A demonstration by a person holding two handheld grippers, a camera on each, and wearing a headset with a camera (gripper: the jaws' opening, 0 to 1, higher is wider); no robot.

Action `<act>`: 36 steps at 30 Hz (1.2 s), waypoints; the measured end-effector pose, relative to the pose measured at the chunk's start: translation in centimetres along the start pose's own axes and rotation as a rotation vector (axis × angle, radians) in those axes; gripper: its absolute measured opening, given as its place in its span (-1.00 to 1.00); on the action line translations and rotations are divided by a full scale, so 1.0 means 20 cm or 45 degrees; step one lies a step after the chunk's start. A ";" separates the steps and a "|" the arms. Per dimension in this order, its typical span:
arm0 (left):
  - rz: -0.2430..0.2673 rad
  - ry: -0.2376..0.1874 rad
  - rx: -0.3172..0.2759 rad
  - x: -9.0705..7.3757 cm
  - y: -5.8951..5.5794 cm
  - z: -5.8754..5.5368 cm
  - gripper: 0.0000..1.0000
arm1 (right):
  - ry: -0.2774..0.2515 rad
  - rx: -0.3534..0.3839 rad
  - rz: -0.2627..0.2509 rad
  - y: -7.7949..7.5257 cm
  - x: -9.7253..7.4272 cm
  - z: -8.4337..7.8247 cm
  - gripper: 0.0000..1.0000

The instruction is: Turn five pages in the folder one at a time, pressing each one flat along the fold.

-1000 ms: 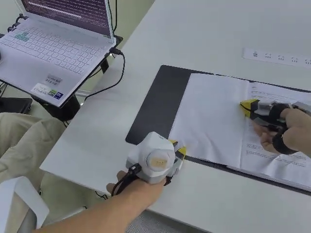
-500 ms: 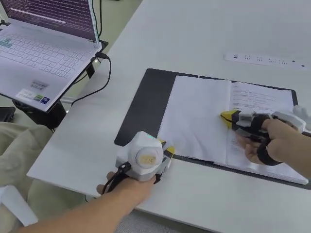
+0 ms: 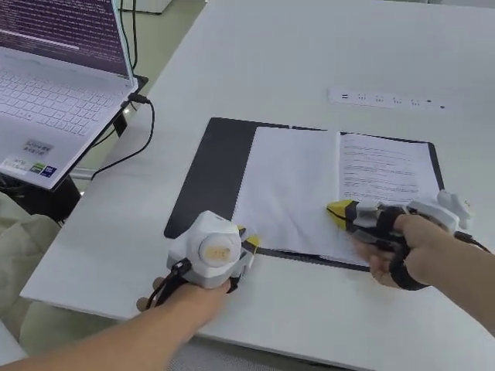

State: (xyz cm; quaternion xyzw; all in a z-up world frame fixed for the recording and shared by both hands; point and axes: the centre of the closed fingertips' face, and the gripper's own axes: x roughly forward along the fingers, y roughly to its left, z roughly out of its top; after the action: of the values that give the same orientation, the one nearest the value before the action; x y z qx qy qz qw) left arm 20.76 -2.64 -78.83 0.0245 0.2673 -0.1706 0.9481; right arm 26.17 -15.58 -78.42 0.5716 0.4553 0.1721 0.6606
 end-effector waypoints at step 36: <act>0.003 0.008 -0.009 -0.01 0.00 0.00 -0.77 | 0.077 0.062 -0.085 -0.20 -0.26 -0.40 -1.00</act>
State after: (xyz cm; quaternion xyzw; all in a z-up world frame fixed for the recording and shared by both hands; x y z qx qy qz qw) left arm 20.68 -2.53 -78.81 0.0218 0.2708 -0.1686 0.9475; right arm 15.93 -15.86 -79.39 0.5666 0.4980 0.1559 0.6377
